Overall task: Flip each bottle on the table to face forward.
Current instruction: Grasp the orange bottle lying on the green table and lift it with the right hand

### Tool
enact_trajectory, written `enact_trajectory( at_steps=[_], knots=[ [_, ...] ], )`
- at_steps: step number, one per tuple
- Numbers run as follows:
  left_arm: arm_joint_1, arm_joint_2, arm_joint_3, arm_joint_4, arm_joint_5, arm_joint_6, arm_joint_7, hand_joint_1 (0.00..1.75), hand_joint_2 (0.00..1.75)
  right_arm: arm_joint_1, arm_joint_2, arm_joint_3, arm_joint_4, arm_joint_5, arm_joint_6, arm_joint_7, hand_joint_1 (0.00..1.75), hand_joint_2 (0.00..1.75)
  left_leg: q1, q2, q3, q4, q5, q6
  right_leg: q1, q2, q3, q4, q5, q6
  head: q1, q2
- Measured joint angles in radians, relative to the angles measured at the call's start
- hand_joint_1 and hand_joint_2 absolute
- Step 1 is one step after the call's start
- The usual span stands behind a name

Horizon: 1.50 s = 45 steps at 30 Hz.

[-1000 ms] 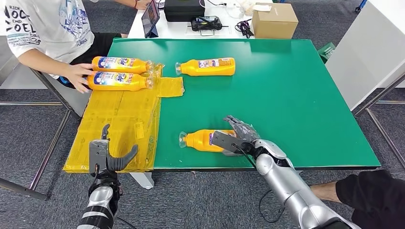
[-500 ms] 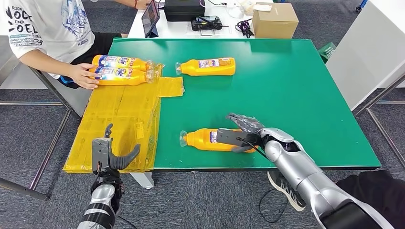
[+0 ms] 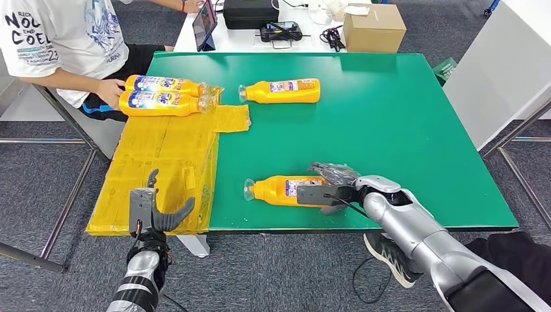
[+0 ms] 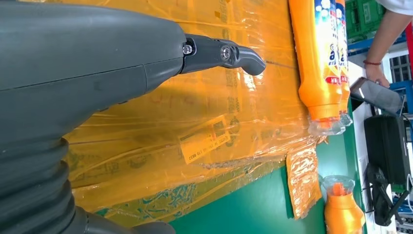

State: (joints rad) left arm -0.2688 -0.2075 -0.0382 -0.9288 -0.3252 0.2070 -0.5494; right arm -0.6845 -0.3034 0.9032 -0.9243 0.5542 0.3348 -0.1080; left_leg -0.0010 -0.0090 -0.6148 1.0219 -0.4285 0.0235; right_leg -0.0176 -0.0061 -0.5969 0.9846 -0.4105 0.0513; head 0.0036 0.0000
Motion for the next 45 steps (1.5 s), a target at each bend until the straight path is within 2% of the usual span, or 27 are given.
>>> enact_trajectory(
  at_steps=[12, 15, 16, 17, 20, 21, 22, 32, 45],
  knots=[
    [-0.01, -0.004, -0.01, 0.008, 0.021, -0.011, 0.001, 0.0, 1.75, -0.036, 0.022, 0.106, 0.029, 0.0, 0.004, 0.016, 0.0, 1.75, 0.0, 0.0, 0.0, 0.0, 0.0, 0.0, 0.0, 0.0, 0.0, 0.0, 0.0, 0.0, 0.0, 0.0],
    [-0.013, -0.006, -0.011, 0.008, 0.024, -0.012, 0.001, 0.0, 1.75, -0.05, 0.027, 0.128, 0.039, 0.002, 0.015, 0.021, 0.06, 1.75, 0.0, 0.0, 0.0, 0.0, 0.0, 0.0, 0.0, 0.0, 0.0, 0.0, 0.0, 0.0, 0.0, 0.0],
    [-0.013, -0.006, -0.011, 0.008, 0.025, -0.012, 0.001, 0.0, 1.75, -0.055, 0.027, 0.134, 0.041, 0.002, 0.018, 0.022, 0.14, 1.75, 0.0, 0.0, 0.0, 0.0, 0.0, 0.0, 0.0, 0.0, 0.0, 0.0, 0.0, 0.0, 0.0, 0.0],
    [-0.014, -0.006, -0.011, 0.008, 0.027, -0.012, 0.001, 0.0, 1.75, -0.06, 0.027, 0.139, 0.043, 0.001, 0.021, 0.023, 0.42, 1.75, 0.0, 0.0, 0.0, 0.0, 0.0, 0.0, 0.0, 0.0, 0.0, 0.0, 0.0, 0.0, 0.0, 0.0],
    [-0.014, -0.006, -0.011, 0.008, 0.033, -0.014, -0.001, 0.0, 1.75, -0.072, 0.027, 0.154, 0.046, 0.0, 0.027, 0.028, 1.5, 1.75, 0.0, 0.0, 0.0, 0.0, 0.0, 0.0, 0.0, 0.0, 0.0, 0.0, 0.0, 0.0, 0.0, 0.0],
    [-0.014, -0.006, -0.011, 0.008, 0.033, -0.015, -0.001, 0.0, 1.75, -0.076, 0.026, 0.158, 0.047, 0.0, 0.027, 0.03, 1.65, 1.75, 0.0, 0.0, 0.0, 0.0, 0.0, 0.0, 0.0, 0.0, 0.0, 0.0, 0.0, 0.0, 0.0, 0.0],
    [-0.014, -0.006, -0.011, 0.008, 0.034, -0.015, -0.001, 0.0, 1.75, -0.079, 0.026, 0.162, 0.047, 0.0, 0.027, 0.032, 1.72, 1.75, 0.0, 0.0, 0.0, 0.0, 0.0, 0.0, 0.0, 0.0, 0.0, 0.0, 0.0, 0.0, 0.0, 0.0],
    [-0.014, -0.006, -0.01, 0.008, 0.036, -0.015, -0.002, 0.0, 1.75, -0.114, 0.001, 0.199, 0.042, 0.001, 0.033, 0.048, 1.75, 1.75, 0.0, 0.0, 0.0, 0.0, 0.0, 0.0, 0.0, 0.0, 0.0, 0.0, 0.0, 0.0, 0.0, 0.0],
    [-0.014, -0.006, -0.01, 0.008, 0.036, -0.016, -0.002, 0.0, 1.75, -0.122, -0.007, 0.223, 0.039, 0.002, 0.032, 0.054, 1.75, 1.75, 0.0, 0.0, 0.0, 0.0, 0.0, 0.0, 0.0, 0.0, 0.0, 0.0, 0.0, 0.0, 0.0, 0.0]
  ],
)
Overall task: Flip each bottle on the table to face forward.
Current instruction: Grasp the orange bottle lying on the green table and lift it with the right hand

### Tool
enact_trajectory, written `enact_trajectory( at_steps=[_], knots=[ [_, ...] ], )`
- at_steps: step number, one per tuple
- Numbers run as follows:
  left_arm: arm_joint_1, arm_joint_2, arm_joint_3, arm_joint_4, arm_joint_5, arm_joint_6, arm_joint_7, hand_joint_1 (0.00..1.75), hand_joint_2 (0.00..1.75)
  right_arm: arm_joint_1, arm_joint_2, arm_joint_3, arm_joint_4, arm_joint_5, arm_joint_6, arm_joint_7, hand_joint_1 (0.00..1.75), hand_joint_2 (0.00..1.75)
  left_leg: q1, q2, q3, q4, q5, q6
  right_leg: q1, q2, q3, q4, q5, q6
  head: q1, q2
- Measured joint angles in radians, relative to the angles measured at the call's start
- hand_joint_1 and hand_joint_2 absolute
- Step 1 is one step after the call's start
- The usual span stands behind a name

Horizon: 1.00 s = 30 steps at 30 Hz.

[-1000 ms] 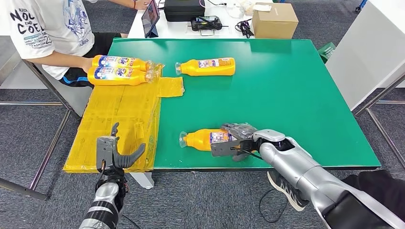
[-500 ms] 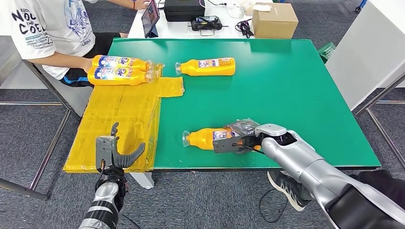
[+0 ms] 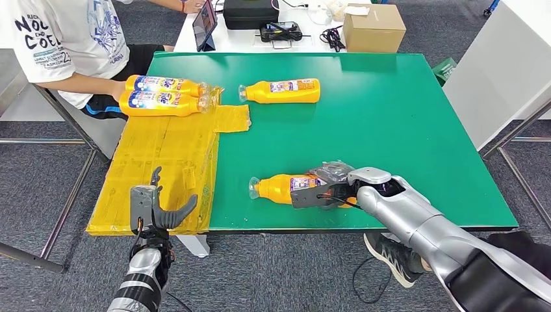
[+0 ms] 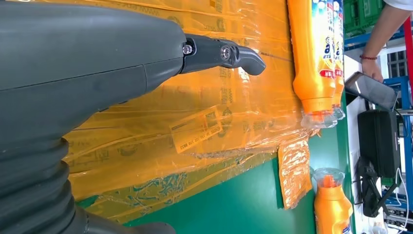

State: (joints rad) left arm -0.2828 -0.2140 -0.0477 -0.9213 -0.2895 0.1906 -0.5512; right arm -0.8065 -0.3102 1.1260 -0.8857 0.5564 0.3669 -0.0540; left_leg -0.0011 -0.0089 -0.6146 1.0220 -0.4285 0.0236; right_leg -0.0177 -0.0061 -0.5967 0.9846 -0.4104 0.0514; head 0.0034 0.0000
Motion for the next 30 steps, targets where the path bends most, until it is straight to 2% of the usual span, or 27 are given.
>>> enact_trajectory(
  at_steps=[5, 7, 10, 13, 15, 18, 21, 24, 27, 30],
  knots=[
    [0.0, 0.0, 0.0, 0.0, 0.0, -0.002, 0.0, 0.0, 1.75, -0.002, -0.005, 0.006, -0.006, -0.009, -0.003, 0.002, 1.75, 1.75, 0.0, 0.0, 0.0, 0.0, 0.0, 0.0, 0.0, 0.0, 0.0, 0.0, 0.0, 0.0, 0.0, 0.0],
    [0.0, 0.0, 0.0, 0.0, -0.001, -0.002, 0.0, 0.0, 1.75, 0.002, -0.009, 0.005, -0.014, -0.022, -0.037, 0.003, 1.75, 1.75, 0.0, 0.0, 0.0, 0.0, 0.0, 0.0, 0.0, 0.0, 0.0, 0.0, 0.0, 0.0, 0.0, 0.0],
    [0.004, 0.0, 0.001, -0.006, -0.002, 0.0, 0.0, 0.0, 1.75, 0.05, -0.015, -0.034, -0.054, -0.023, -0.202, 0.011, 1.75, 1.75, 0.0, -0.001, 0.0, 0.0, 0.0, 0.0, 0.0, 0.0, 0.0, 0.0, 0.0, 0.0, 0.0, 0.0],
    [0.023, 0.0, 0.004, -0.034, -0.007, -0.001, 0.004, 0.0, 1.75, 0.177, 0.002, -0.162, -0.159, 0.047, -0.417, 0.016, 1.75, 1.75, 0.001, -0.001, -0.001, 0.0, -0.001, 0.0, 0.001, 0.0, 0.0, 0.0, 0.0, 0.0, 0.001, 0.0],
    [0.04, 0.0, 0.006, -0.059, -0.011, -0.01, 0.01, 0.0, 1.75, 0.29, 0.042, -0.279, -0.26, 0.109, -0.535, -0.008, 1.75, 1.75, 0.001, -0.001, -0.002, 0.0, -0.001, -0.001, 0.001, 0.0, -0.001, 0.0, -0.001, 0.0, 0.0, 0.0],
    [0.068, -0.002, 0.009, -0.099, 0.003, -0.038, 0.024, 0.0, 1.75, 0.454, 0.133, -0.466, -0.442, 0.159, -0.692, -0.084, 1.75, 1.75, 0.002, -0.002, -0.004, -0.001, -0.001, -0.001, 0.001, -0.001, -0.003, 0.0, -0.001, -0.001, 0.0, 0.0],
    [0.087, -0.006, 0.009, -0.13, 0.036, -0.073, 0.039, 0.0, 1.75, 0.558, 0.21, -0.604, -0.58, 0.164, -0.796, -0.156, 1.75, 1.75, 0.003, -0.002, -0.004, -0.001, -0.001, -0.001, 0.002, -0.002, -0.004, 0.0, -0.002, -0.001, 0.0, 0.0],
    [0.094, -0.009, 0.004, -0.151, 0.079, -0.112, 0.054, 0.0, 1.75, 0.625, 0.264, -0.709, -0.66, 0.138, -0.855, -0.216, 1.75, 1.75, 0.002, -0.001, -0.004, -0.001, -0.001, -0.001, 0.001, -0.002, -0.004, 0.0, -0.001, -0.001, 0.001, 0.0],
    [0.097, -0.01, -0.01, -0.165, 0.138, -0.164, 0.07, 0.0, 1.75, 0.668, 0.303, -0.778, -0.696, 0.104, -0.871, -0.266, 1.75, 1.75, 0.0, 0.0, -0.004, -0.001, -0.001, 0.0, 0.0, -0.001, -0.004, 0.0, 0.0, -0.001, 0.001, 0.0],
    [0.104, -0.01, -0.034, -0.174, 0.254, -0.288, 0.099, 0.0, 1.75, 0.699, 0.331, -0.825, -0.703, 0.063, -0.87, -0.323, 1.75, 1.75, 0.0, -0.001, -0.004, -0.001, 0.0, 0.0, 0.0, -0.002, -0.004, 0.0, 0.0, 0.0, 0.001, 0.0]
  ],
)
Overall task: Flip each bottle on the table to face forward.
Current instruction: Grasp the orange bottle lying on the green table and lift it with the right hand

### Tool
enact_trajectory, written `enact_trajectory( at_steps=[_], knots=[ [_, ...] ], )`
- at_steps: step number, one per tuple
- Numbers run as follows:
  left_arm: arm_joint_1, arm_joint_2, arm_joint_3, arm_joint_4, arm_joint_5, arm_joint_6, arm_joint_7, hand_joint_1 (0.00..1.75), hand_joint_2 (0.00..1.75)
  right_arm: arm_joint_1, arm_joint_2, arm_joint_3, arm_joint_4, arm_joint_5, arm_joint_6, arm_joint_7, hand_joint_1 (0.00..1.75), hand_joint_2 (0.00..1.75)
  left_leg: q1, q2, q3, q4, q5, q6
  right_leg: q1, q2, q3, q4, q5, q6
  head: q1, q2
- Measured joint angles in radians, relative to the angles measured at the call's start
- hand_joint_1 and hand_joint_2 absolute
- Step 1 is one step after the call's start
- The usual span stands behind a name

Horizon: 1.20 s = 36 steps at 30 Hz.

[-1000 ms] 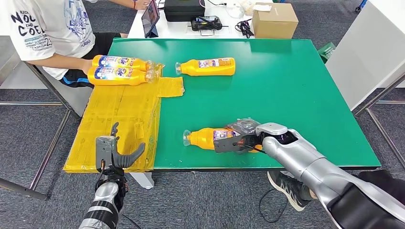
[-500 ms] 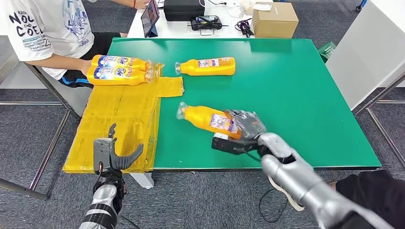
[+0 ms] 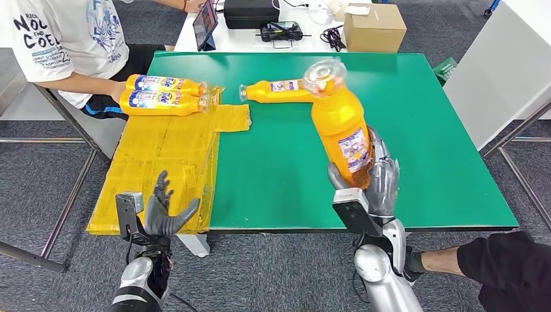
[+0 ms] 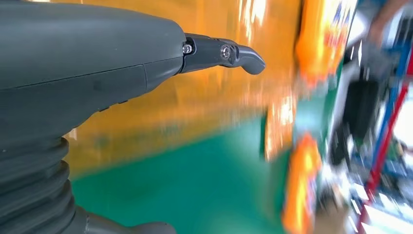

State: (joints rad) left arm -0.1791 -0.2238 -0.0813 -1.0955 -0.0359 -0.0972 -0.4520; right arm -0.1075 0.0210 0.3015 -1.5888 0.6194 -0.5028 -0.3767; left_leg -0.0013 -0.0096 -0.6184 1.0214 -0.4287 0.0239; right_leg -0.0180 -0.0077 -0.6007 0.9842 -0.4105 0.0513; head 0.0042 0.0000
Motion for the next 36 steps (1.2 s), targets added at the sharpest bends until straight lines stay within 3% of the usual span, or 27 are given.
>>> enact_trajectory(
  at_steps=[4, 8, 13, 24, 36],
  knots=[
    [0.003, 0.014, -0.044, -0.002, 0.195, -0.229, 0.04, 0.0, 1.75, 0.027, 0.027, -0.036, 0.0, -0.05, 0.026, -0.069, 1.75, 1.75, 0.0, 0.0, 0.0, 0.0, 0.0, 0.0, 0.0, 0.0, 0.0, 0.0, 0.0, 0.0, 0.0, 0.0],
    [0.004, 0.032, -0.075, -0.002, 0.274, -0.331, 0.049, 0.0, 1.75, 0.038, 0.042, -0.052, 0.003, -0.079, 0.065, -0.098, 1.75, 1.75, 0.001, 0.001, 0.0, 0.0, 0.0, 0.0, 0.0, 0.0, 0.0, 0.0, 0.0, 0.0, 0.0, 0.0],
    [0.009, 0.07, -0.14, -0.033, 0.384, -0.509, 0.034, 0.0, 1.75, 0.051, 0.068, -0.048, 0.05, -0.111, 0.184, -0.157, 1.75, 1.75, 0.001, 0.0, 0.0, 0.0, 0.0, 0.0, 0.001, 0.0, 0.0, 0.0, 0.0, 0.0, 0.0, 0.0],
    [0.019, 0.106, -0.247, -0.097, 0.392, -0.542, 0.008, 0.0, 1.75, 0.058, 0.132, 0.041, 0.223, -0.098, 0.302, -0.18, 1.75, 1.75, 0.001, 0.0, 0.0, 0.0, 0.0, 0.0, 0.001, 0.0, 0.0, 0.0, 0.0, 0.0, 0.0, 0.0],
    [0.019, 0.115, -0.28, -0.101, 0.367, -0.536, -0.003, 0.0, 1.75, 0.049, 0.179, 0.142, 0.369, -0.103, 0.363, -0.181, 1.75, 1.75, 0.001, 0.0, 0.0, 0.0, 0.0, 0.0, 0.001, 0.0, 0.0, 0.0, 0.0, 0.0, 0.0, 0.0]
  ],
)
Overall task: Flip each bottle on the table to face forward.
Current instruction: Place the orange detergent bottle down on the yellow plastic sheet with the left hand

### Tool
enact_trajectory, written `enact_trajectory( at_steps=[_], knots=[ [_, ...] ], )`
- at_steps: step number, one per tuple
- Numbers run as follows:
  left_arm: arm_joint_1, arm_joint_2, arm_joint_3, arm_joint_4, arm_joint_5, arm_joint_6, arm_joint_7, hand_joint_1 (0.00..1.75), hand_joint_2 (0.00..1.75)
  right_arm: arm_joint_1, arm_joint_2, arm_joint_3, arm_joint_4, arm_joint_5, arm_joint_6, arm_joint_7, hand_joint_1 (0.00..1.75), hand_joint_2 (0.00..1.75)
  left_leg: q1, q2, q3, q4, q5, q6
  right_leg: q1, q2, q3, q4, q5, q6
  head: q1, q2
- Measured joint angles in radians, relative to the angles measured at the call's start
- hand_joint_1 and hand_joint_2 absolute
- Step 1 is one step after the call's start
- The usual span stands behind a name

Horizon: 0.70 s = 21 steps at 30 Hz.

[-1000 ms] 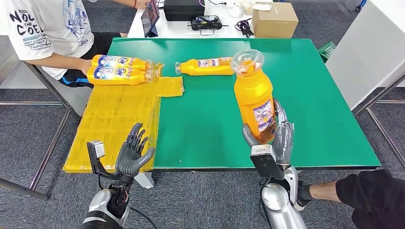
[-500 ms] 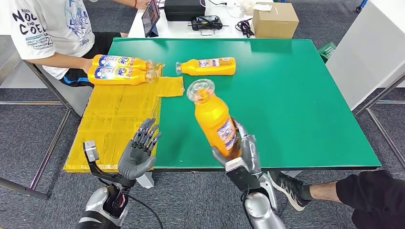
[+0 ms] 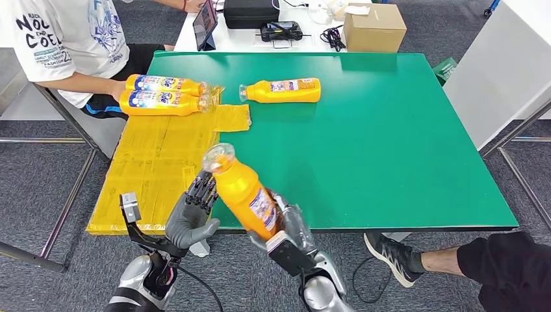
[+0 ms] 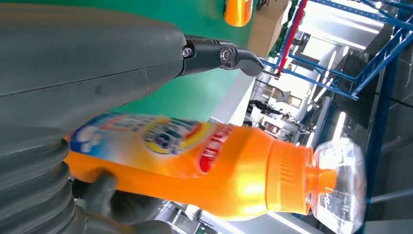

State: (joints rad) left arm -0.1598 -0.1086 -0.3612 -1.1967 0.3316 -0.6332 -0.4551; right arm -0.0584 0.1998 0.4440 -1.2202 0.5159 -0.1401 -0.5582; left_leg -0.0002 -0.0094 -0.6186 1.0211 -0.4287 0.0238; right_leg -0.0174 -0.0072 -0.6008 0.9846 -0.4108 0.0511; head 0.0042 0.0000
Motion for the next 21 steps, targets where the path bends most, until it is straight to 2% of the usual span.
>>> enact_trajectory(
  at_steps=[6, 17, 18, 21],
  knots=[
    [0.0, 0.001, -0.008, 0.0, -0.019, 0.004, -0.009, 0.0, 1.75, -0.012, 0.028, 0.067, 0.082, -0.01, 0.034, -0.011, 1.75, 1.75, 0.0, 0.0, 0.0, 0.0, 0.0, 0.0, 0.0, 0.0, 0.0, 0.0, 0.0, 0.0, 0.0, 0.0],
    [0.002, 0.01, -0.017, 0.0, -0.029, -0.032, -0.024, 0.0, 1.75, -0.052, 0.043, 0.138, 0.191, 0.0, 0.052, -0.011, 1.75, 1.75, 0.0, 0.0, 0.0, 0.0, 0.0, 0.0, 0.0, 0.001, 0.0, 0.0, 0.0, 0.0, 0.0, 0.0],
    [0.003, 0.012, -0.017, 0.0, -0.027, -0.039, -0.025, 0.23, 1.75, -0.054, 0.043, 0.14, 0.195, 0.0, 0.054, -0.011, 1.75, 1.75, 0.0, 0.0, 0.0, 0.0, 0.0, 0.0, 0.0, 0.001, 0.0, 0.0, 0.0, 0.0, 0.0, 0.0],
    [0.004, 0.016, -0.017, 0.0, -0.024, -0.053, -0.027, 1.54, 1.75, -0.059, 0.043, 0.146, 0.203, 0.0, 0.055, -0.011, 1.75, 1.75, 0.0, 0.001, 0.0, 0.0, 0.0, 0.0, 0.0, 0.001, 0.0, 0.0, 0.0, 0.0, 0.0, 0.0]
  ],
)
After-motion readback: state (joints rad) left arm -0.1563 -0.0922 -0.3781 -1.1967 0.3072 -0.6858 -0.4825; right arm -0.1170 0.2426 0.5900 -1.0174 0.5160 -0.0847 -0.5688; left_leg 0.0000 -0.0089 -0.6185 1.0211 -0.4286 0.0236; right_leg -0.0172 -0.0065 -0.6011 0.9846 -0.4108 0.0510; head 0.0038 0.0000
